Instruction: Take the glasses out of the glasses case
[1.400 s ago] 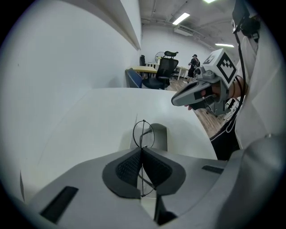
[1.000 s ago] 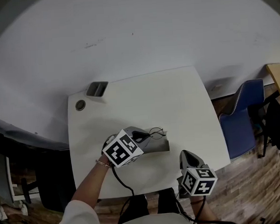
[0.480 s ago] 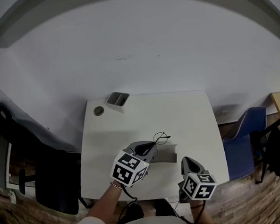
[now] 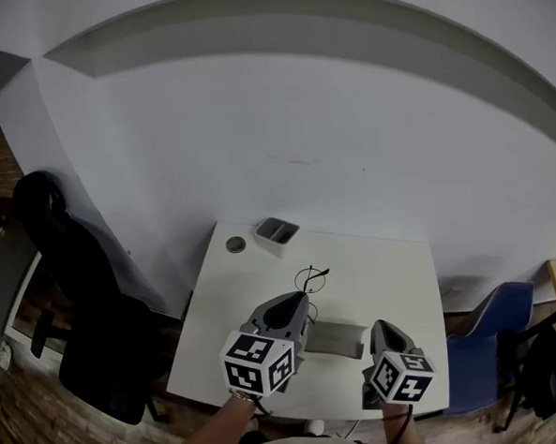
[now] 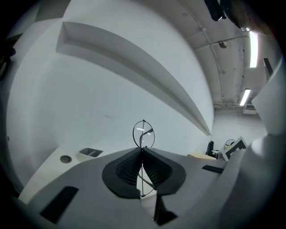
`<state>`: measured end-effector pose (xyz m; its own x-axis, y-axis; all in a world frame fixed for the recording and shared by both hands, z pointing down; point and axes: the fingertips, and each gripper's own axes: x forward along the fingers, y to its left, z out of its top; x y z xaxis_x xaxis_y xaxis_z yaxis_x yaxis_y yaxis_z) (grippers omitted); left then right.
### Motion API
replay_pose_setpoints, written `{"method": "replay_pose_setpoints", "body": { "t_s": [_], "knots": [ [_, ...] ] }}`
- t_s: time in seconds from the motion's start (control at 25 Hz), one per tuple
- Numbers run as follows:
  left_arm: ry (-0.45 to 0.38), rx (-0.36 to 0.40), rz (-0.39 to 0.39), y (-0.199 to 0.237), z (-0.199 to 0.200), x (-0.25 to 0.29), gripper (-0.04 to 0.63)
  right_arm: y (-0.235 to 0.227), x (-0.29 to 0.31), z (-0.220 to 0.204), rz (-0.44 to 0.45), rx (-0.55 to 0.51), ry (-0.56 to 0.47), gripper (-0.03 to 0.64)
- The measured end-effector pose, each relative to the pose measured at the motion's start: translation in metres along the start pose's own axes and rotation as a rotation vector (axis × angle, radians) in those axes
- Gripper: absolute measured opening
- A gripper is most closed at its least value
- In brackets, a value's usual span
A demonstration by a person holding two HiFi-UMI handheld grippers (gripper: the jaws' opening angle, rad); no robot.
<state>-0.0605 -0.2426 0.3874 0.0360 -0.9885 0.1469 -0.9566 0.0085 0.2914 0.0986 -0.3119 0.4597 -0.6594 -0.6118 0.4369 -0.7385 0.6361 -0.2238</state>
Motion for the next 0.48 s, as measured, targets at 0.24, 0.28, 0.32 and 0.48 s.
{"method": "replay_pose_setpoints", "body": {
  "t_s": [0.24, 0.28, 0.32, 0.48],
  "knots": [
    [-0.111, -0.024, 0.124, 0.015, 0.024, -0.019, 0.025, 0.017, 0.005, 0.050, 0.037, -0.065, -0.093, 0.032],
    [-0.113, -0.025, 0.131, 0.017, 0.025, -0.019, 0.025, 0.020, 0.005, 0.056, 0.039, -0.075, -0.107, 0.032],
    [-0.112, -0.026, 0.132, 0.018, 0.024, -0.019, 0.025, 0.023, 0.006, 0.061, 0.040, -0.085, -0.118, 0.032],
    [-0.105, -0.022, 0.122, 0.021, 0.026, -0.019, 0.025, 0.030, 0.007, 0.065, 0.032, -0.100, -0.127, 0.032]
  ]
}}
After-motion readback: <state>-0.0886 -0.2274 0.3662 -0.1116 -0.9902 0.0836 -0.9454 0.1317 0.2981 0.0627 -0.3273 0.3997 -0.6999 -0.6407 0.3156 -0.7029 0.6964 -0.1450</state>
